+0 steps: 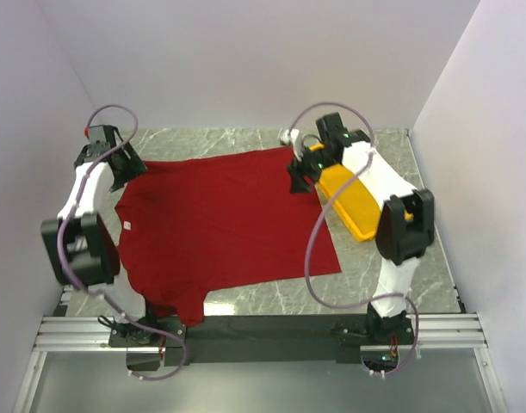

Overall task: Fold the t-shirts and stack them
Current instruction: Flatten the tshirt out, then fold the tshirt

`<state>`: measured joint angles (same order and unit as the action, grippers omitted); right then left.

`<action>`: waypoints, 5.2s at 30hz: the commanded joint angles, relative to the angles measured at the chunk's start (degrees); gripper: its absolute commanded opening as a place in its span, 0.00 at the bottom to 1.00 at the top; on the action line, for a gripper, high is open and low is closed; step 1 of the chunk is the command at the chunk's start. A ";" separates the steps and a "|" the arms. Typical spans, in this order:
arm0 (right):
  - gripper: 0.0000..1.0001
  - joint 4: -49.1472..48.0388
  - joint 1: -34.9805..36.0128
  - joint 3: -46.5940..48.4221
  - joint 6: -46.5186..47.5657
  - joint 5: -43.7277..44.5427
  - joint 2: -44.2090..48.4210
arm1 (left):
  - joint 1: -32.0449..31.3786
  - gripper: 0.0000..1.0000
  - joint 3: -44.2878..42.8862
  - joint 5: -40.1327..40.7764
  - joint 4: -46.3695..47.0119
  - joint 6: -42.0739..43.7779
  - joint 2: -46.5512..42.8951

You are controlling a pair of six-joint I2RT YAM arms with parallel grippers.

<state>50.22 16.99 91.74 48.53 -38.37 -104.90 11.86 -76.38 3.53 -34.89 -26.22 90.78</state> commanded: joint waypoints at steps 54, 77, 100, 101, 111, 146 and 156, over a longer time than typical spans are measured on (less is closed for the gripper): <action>0.64 -12.34 -3.37 33.41 -39.39 12.79 -24.39 | 12.58 0.54 -28.74 -39.30 10.90 30.08 38.59; 0.64 -12.78 -3.37 36.84 -37.81 14.11 -27.81 | 12.05 0.26 -30.50 -41.06 12.22 28.06 40.71; 0.64 -13.13 -3.37 36.84 -37.99 13.85 -28.08 | 11.96 0.45 -31.54 -40.44 11.78 27.80 41.14; 0.64 -13.13 -3.37 36.84 -38.07 14.02 -28.16 | 12.05 0.43 -31.72 -40.62 11.95 27.63 41.40; 0.65 -13.04 -3.28 38.33 -36.41 14.46 -29.83 | 11.43 0.19 -30.50 -40.80 14.50 26.66 41.15; 0.65 -14.71 -3.37 42.90 -30.17 21.40 -35.72 | 11.61 0.01 -26.55 -41.67 19.33 22.88 37.20; 0.62 -14.80 -1.97 49.83 -29.11 30.02 -41.43 | 13.98 0.01 -20.31 -37.02 19.60 21.21 34.20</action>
<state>36.82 14.17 136.20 18.35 -12.49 -145.12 24.38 -97.97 -35.55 -16.88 -3.73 128.79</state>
